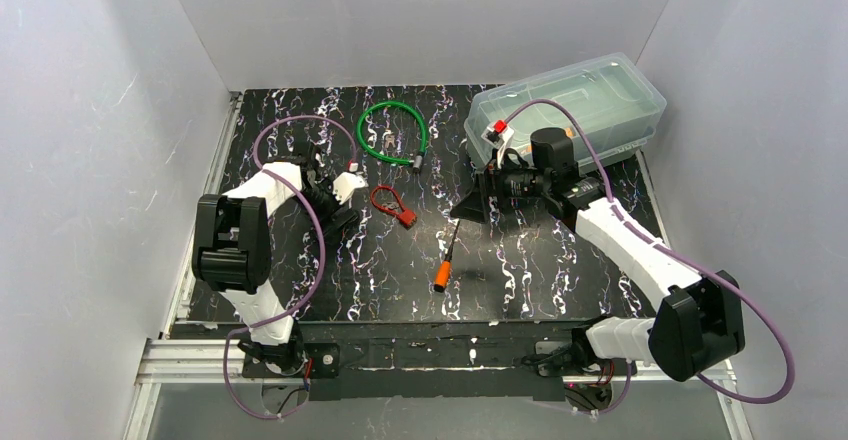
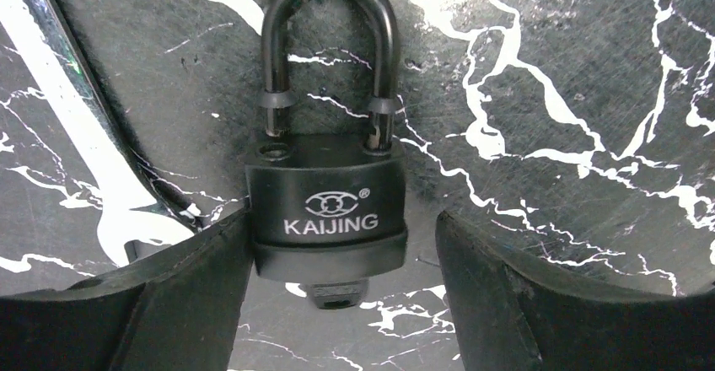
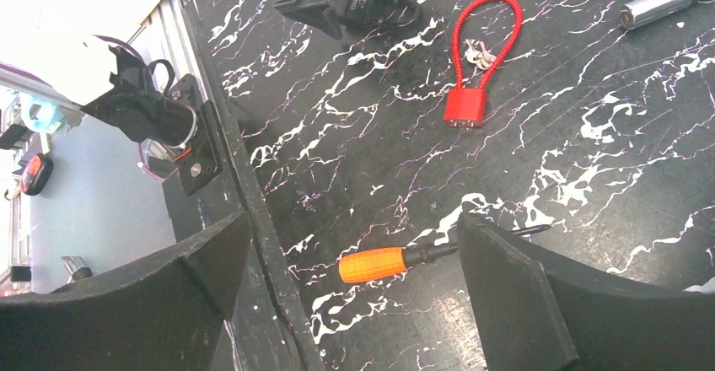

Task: Lock with the key
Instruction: Pick up the lock from the center of the board.

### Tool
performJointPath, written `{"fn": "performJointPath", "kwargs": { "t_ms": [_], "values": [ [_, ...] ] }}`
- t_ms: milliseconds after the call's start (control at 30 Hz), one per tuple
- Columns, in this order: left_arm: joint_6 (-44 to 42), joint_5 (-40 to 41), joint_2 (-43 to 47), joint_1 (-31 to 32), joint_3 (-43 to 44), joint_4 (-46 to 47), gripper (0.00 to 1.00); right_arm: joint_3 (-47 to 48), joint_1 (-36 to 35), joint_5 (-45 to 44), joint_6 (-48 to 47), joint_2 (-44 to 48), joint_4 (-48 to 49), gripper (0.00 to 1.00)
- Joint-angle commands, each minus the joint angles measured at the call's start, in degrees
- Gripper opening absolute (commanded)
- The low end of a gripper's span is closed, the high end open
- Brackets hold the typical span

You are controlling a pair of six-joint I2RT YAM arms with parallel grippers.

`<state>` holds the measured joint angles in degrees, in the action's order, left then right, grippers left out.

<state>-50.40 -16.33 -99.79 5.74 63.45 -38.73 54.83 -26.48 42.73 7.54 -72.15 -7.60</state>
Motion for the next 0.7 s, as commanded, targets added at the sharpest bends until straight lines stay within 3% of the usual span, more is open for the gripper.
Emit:
{"fn": "performJointPath", "kwargs": {
  "t_ms": [0,100,200,433,667],
  "values": [
    [-0.7,-2.8,-0.2,0.2,-2.0,-0.7,0.74,1.0,0.1,1.5,0.6,-0.7,2.3,1.0],
    [0.2,-3.0,0.0,0.4,-3.2,0.3,0.73,0.9,0.1,1.5,0.7,-0.6,2.3,1.0],
    [2.9,-2.9,1.1,0.5,-4.4,2.2,0.65,0.8,0.1,0.5,1.5,-0.7,2.8,1.0],
    [15.1,-3.0,6.3,0.4,-6.7,6.8,0.29,1.2,0.1,-3.9,11.7,-3.3,9.9,1.0],
    [27.4,-10.1,20.7,0.4,-11.1,11.3,0.06,5.1,-2.3,-8.2,23.9,-8.2,16.7,1.0]
  ]
}}
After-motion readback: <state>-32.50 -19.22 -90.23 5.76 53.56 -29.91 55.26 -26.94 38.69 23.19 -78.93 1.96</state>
